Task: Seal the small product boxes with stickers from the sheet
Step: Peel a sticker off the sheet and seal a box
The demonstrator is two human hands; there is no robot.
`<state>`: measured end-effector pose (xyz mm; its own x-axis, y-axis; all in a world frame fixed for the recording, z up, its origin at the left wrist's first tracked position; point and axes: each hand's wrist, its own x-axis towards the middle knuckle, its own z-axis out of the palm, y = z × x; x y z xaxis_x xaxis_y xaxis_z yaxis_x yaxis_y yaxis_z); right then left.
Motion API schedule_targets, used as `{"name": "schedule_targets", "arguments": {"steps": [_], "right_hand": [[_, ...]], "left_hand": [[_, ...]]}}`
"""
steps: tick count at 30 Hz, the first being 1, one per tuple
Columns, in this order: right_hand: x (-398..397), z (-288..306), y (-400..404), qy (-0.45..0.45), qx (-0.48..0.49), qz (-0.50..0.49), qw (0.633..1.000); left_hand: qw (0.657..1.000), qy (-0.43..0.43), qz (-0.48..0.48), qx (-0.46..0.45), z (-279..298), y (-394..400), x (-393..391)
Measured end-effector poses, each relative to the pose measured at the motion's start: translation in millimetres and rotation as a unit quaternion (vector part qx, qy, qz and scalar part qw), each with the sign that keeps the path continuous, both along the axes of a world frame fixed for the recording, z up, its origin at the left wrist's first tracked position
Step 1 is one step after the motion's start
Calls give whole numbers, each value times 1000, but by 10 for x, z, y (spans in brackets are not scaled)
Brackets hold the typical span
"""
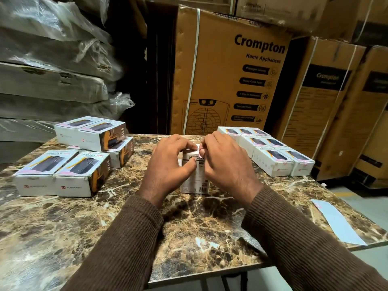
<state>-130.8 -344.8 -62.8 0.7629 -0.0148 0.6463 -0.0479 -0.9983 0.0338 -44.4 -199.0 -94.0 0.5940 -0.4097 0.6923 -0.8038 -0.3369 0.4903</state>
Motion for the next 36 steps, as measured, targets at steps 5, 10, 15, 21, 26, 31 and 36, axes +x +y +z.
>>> {"name": "schedule_targets", "arguments": {"steps": [5, 10, 15, 21, 26, 31, 36], "right_hand": [[-5, -15, 30, -14, -6, 0, 1000], [-7, -43, 33, -24, 12, -5, 1000], [12, -5, -35, -9, 68, 17, 998], [92, 67, -104, 17, 125, 26, 992], [98, 19, -135, 1, 147, 48, 988], [3, -58, -208, -34, 214, 137, 967], [-28, -169, -234, -71, 173, 141, 972]], "left_hand": [[1000, 0, -2, -5, -2, -7, 20], [1000, 1, -6, -24, -11, -27, 18], [1000, -12, -3, -19, -24, -27, 37], [1000, -18, -3, -23, -31, -35, 31], [1000, -14, -7, -27, -32, -28, 35], [1000, -11, -2, -25, -31, -27, 56], [1000, -9, -5, -23, -35, -35, 53]]}}
